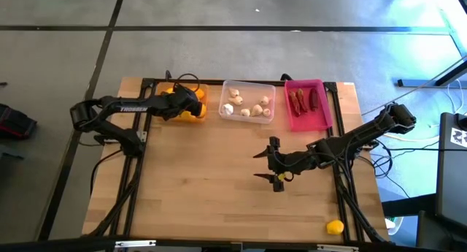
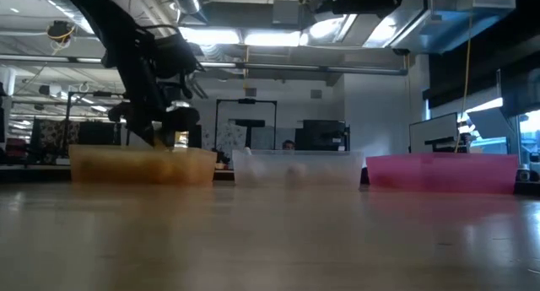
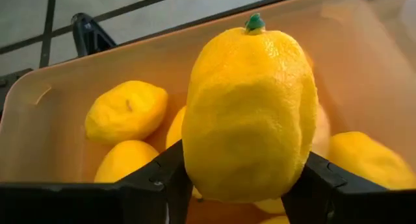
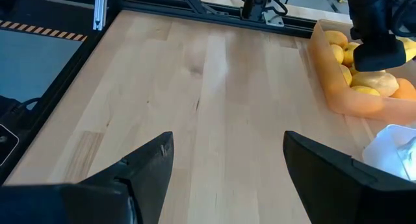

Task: Sort produce into baskets
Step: Put the yellow lemon into the orange bin

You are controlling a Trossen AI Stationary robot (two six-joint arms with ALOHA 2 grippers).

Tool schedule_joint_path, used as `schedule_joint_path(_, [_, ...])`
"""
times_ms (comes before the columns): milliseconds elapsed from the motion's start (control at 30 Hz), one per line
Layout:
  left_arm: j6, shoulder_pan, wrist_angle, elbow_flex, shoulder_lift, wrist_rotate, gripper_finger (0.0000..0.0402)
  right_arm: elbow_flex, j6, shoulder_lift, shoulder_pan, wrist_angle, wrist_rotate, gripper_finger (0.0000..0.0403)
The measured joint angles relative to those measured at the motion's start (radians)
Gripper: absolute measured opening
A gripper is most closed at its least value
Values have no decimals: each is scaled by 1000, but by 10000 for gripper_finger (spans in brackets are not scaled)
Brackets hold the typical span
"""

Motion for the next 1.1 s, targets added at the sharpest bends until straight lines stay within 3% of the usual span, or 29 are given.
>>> schedule_joint_path(400, [-5,-2,24,-5,0,13,268,0,0,0,0,0,0,282])
schedule_joint_path(700, [34,-100,10,38,-78,152,276,0,-1,-3,0,-32,12,282])
schedule_joint_path(900, [77,-237,74,38,-134,152,276,0,62,-63,1,-228,-27,282])
schedule_joint_path(1100, [108,-346,152,38,-126,145,276,0,289,-103,47,-547,-116,282])
